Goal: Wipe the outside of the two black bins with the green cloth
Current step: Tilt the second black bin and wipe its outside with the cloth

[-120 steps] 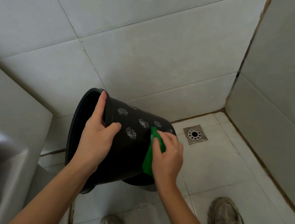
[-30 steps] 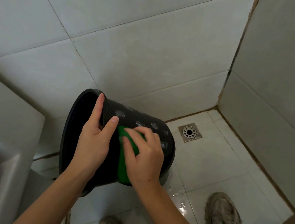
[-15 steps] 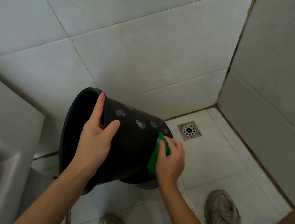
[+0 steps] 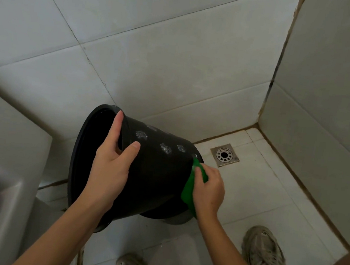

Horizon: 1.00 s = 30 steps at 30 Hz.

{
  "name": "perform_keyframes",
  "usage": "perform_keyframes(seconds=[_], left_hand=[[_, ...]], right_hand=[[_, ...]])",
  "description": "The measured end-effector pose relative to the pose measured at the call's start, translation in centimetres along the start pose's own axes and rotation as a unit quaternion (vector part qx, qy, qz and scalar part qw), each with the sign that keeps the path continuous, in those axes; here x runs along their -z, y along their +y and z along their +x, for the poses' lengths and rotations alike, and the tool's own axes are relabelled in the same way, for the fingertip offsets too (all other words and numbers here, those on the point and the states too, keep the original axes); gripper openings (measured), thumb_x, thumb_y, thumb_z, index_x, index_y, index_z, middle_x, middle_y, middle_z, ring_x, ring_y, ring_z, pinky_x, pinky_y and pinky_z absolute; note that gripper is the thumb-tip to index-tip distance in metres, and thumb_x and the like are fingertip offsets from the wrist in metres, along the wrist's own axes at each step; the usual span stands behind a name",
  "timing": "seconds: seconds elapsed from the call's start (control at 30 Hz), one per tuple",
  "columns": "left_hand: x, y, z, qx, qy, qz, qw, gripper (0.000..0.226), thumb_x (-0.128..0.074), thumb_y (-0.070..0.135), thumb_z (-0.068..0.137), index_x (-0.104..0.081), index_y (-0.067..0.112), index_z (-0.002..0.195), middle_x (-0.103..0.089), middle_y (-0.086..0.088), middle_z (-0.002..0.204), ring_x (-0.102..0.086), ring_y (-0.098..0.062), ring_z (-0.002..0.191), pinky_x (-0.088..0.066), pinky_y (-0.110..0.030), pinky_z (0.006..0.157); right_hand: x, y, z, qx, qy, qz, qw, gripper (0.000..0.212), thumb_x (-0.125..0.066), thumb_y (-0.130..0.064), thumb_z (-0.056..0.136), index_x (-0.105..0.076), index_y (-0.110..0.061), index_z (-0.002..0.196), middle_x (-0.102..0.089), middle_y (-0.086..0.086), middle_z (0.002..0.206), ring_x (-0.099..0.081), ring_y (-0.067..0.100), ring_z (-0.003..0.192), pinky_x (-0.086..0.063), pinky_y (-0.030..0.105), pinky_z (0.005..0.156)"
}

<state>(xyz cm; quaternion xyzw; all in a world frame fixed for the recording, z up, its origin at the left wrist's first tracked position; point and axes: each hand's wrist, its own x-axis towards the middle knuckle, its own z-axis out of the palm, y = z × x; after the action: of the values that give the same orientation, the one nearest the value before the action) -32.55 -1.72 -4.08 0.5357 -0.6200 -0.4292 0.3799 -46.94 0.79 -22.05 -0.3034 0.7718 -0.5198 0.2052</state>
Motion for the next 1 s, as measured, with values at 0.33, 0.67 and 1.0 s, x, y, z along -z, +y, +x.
perform_keyframes(seconds=[0.33, 0.67, 1.0], left_hand=[[-0.2, 0.1, 0.1, 0.002, 0.004, -0.007, 1.0, 0.067, -0.048, 0.009, 0.1, -0.02, 0.04, 0.152, -0.054, 0.033, 0.105, -0.063, 0.017, 0.089, -0.05, -0.005, 0.066], [-0.5, -0.1, -0.1, -0.015, 0.007, 0.005, 1.0, 0.067, -0.049, 0.01, 0.1, -0.019, 0.04, 0.152, -0.058, 0.043, 0.095, -0.06, 0.019, 0.09, -0.052, -0.007, 0.076], [-0.4, -0.3, -0.5, -0.022, -0.002, 0.011, 1.0, 0.069, -0.049, 0.009, 0.1, -0.018, 0.04, 0.153, -0.06, 0.045, 0.09, -0.061, 0.018, 0.09, -0.049, -0.004, 0.07]], right_hand=[[0.0, -1.8, -4.2, 0.121, -0.015, 0.056, 0.991, 0.034, -0.054, -0.038, 0.088, -0.071, -0.016, 0.108, -0.058, -0.015, 0.101, -0.057, 0.008, 0.088, -0.042, 0.014, 0.073], [0.7, -1.9, -0.6, -0.022, -0.017, 0.013, 1.0, 0.024, -0.059, -0.027, 0.094, -0.068, -0.018, 0.115, -0.065, -0.004, 0.106, -0.057, 0.01, 0.092, -0.032, 0.009, 0.065], [1.5, -1.6, 1.5, -0.144, -0.036, -0.026, 0.989, 0.021, -0.053, -0.03, 0.098, -0.068, -0.018, 0.107, -0.061, -0.004, 0.086, -0.043, 0.002, 0.064, -0.029, 0.019, 0.052]])
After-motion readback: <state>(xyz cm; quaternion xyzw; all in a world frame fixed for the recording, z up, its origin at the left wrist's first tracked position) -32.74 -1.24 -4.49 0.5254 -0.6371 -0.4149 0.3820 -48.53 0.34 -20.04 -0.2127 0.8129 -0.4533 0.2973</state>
